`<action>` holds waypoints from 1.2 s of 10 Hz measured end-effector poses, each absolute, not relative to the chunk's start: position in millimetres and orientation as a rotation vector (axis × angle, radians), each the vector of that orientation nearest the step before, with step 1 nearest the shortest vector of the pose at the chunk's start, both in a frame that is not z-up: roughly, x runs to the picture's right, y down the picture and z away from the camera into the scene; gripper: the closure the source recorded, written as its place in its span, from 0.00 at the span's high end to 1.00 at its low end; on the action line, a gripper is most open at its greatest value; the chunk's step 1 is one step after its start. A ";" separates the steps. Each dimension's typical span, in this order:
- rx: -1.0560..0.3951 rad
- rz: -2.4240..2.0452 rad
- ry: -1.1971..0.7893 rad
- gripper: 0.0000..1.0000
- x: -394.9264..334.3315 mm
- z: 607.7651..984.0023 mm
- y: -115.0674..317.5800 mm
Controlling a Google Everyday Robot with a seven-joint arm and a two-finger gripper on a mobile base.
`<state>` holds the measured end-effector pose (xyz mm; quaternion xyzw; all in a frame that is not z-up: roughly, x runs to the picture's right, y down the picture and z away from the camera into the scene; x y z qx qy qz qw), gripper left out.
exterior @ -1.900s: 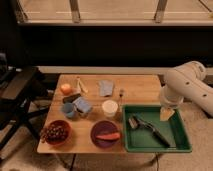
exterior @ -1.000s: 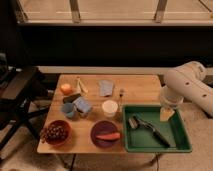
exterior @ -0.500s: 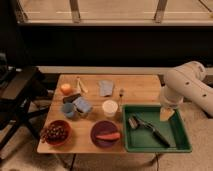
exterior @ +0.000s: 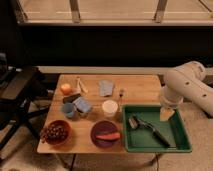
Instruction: Place apple in paper cup
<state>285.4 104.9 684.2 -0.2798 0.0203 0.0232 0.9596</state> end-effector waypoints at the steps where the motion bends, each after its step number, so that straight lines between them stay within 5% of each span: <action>1: -0.567 0.047 0.041 0.65 285.4 684.2 104.8; 6: -0.473 0.016 -0.153 0.65 276.9 679.3 61.9; 12: -0.299 -0.187 -0.481 0.65 166.2 693.9 -14.1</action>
